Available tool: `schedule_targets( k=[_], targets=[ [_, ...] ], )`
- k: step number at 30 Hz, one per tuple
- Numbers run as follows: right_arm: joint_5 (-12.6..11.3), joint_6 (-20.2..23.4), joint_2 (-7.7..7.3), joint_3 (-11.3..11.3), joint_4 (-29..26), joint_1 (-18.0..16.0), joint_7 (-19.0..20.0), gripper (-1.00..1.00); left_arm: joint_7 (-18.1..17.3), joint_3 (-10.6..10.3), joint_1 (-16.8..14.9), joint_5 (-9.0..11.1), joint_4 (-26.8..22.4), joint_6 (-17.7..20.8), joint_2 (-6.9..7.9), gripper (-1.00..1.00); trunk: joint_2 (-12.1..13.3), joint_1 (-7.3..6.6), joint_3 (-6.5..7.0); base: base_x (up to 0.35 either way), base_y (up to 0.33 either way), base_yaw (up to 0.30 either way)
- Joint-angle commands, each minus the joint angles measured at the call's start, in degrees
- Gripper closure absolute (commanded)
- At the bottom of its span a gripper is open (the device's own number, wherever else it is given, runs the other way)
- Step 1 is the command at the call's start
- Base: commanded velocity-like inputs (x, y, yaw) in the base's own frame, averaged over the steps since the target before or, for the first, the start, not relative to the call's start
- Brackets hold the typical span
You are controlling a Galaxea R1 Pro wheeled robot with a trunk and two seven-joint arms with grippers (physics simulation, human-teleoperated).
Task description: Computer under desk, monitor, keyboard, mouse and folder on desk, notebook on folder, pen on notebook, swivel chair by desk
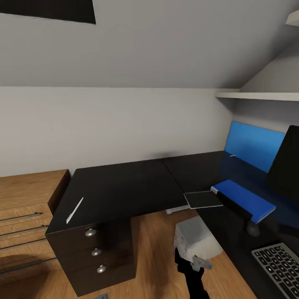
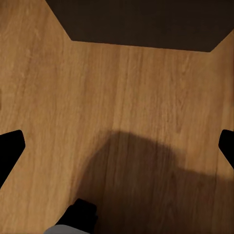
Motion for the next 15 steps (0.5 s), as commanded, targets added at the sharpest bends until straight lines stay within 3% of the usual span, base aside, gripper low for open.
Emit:
schedule_targets(
  k=[1,3,4,7,15],
  targets=[
    [-0.2,0.0,-0.01,0.7,1.5,-0.1,0.1,-1.00,0.4,-0.5,-0.1,0.4,-0.1,-0.1,0.08,-1.00,0.0,0.00,-0.05,0.000,0.000,0.000],
    [0.4,1.8,-0.04,1.1,4.9,-0.1,0.1,-1.00,0.4,-0.5,-0.1,0.4,0.0,-0.1,0.08,-1.00,0.0,0.00,-0.05,0.000,0.000,0.000],
    [0.7,7.0,-0.25,1.2,8.1,-0.1,0.1,-1.00,0.4,-0.5,-0.1,0.4,0.1,-0.1,0.02,-1.00,0.0,0.00,-0.05,0.000,0.000,0.000],
    [0.8,10.3,-0.37,1.2,9.2,-0.1,0.1,-1.00,0.4,-0.6,-0.1,0.5,0.1,-0.1,-0.05,-1.00,0.0,0.00,-0.05,0.000,0.000,0.000],
    [0.8,12.8,-0.08,1.3,11.5,-0.1,0.4,-1.00,0.4,-0.6,-0.1,0.5,0.2,-0.1,-0.44,-1.00,0.0,0.00,-0.05,0.000,0.000,0.000]
  ],
)
